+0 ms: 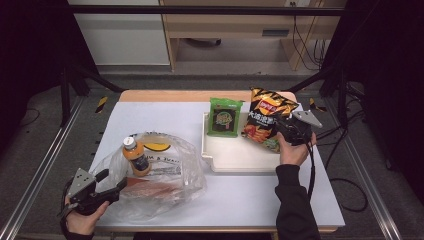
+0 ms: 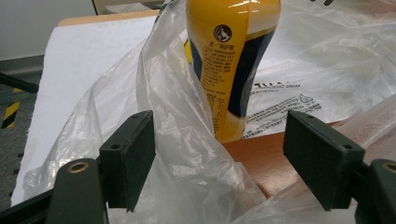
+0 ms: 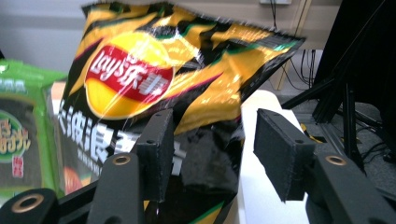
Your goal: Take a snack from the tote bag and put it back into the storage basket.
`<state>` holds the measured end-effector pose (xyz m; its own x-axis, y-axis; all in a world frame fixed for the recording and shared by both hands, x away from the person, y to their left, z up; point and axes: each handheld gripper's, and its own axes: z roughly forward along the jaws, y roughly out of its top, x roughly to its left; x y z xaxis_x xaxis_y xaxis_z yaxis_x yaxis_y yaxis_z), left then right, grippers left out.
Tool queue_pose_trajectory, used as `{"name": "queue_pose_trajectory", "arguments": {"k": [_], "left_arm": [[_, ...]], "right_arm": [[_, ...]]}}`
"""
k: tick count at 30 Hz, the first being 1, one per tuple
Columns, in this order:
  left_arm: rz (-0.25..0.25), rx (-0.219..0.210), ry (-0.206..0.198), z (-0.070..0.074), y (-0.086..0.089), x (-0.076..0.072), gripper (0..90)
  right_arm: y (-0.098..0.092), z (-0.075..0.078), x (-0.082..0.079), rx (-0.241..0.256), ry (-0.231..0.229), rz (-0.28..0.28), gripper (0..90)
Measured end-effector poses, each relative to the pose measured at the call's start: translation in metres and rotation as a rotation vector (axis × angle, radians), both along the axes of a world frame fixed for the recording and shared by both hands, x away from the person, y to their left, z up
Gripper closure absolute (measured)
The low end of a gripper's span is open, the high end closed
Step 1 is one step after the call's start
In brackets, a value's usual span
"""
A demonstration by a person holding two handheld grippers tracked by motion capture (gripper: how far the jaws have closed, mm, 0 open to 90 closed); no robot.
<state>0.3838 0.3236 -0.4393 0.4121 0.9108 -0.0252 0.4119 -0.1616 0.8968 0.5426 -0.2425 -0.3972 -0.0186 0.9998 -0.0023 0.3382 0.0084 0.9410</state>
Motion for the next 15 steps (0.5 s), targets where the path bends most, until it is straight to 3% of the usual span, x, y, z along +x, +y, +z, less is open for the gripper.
{"name": "queue_pose_trajectory", "arguments": {"k": [5,8,10,13,15], "left_arm": [[0.0,0.001,0.005,-0.001,0.001,0.001,24.8],[0.002,-0.001,0.004,-0.001,0.001,0.001,24.8],[0.0,0.003,0.004,-0.001,0.001,0.001,24.8],[-0.001,0.002,0.005,-0.001,0.0,0.001,24.8],[-0.002,0.001,0.003,-0.001,0.001,0.001,24.7]], "right_arm": [[-0.003,-0.004,0.008,0.046,-0.013,0.025,52.3],[-0.002,-0.006,0.014,0.032,-0.012,0.048,63.1],[0.001,-0.004,0.017,0.003,-0.01,0.065,65.4],[0.006,-0.001,0.022,0.024,-0.024,0.107,67.2],[0.007,-0.003,0.024,0.048,-0.006,0.126,66.8]]}}
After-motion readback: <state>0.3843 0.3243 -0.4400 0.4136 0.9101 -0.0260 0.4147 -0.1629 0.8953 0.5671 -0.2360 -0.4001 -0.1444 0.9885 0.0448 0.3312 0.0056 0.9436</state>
